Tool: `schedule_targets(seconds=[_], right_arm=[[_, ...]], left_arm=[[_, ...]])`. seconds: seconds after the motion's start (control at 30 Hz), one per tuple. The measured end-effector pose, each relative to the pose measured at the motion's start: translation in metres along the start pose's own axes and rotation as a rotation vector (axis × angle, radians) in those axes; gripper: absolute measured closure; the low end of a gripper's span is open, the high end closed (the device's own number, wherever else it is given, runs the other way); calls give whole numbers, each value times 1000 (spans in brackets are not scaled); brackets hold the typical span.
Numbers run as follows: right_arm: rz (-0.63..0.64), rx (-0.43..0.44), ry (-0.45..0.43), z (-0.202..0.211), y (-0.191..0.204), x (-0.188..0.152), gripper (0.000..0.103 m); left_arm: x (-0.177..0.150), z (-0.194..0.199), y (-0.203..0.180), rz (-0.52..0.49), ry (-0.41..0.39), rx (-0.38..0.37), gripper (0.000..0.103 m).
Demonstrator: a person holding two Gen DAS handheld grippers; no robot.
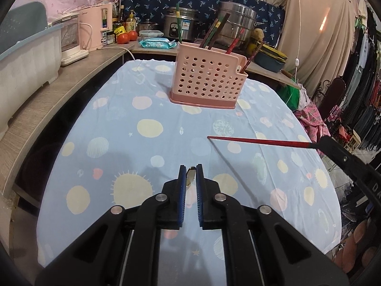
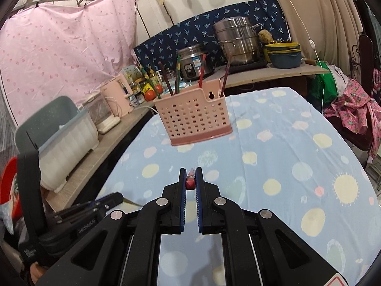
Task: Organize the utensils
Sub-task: 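Lift and carry the gold spoon and red chopstick to the pink basket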
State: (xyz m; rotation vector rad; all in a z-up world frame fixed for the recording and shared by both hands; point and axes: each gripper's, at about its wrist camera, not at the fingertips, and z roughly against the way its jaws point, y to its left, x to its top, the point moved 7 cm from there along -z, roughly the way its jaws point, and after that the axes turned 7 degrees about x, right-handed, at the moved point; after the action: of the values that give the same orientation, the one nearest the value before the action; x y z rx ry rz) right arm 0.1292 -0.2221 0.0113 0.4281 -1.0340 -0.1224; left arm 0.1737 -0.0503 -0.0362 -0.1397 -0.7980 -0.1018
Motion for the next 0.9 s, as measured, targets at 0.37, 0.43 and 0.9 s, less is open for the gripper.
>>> schedule_targets(seconds=[0.37, 0.43, 0.9], right_arm=[[7, 15, -6, -5, 5, 11, 96], [9, 15, -10, -4, 5, 12, 96], [10, 21, -96, 13, -3, 63, 96]], left_arm=[[10, -1, -2, 7, 3, -4, 102], [14, 1, -1, 9, 0, -7, 102], [58, 27, -7, -11, -57, -47, 102]])
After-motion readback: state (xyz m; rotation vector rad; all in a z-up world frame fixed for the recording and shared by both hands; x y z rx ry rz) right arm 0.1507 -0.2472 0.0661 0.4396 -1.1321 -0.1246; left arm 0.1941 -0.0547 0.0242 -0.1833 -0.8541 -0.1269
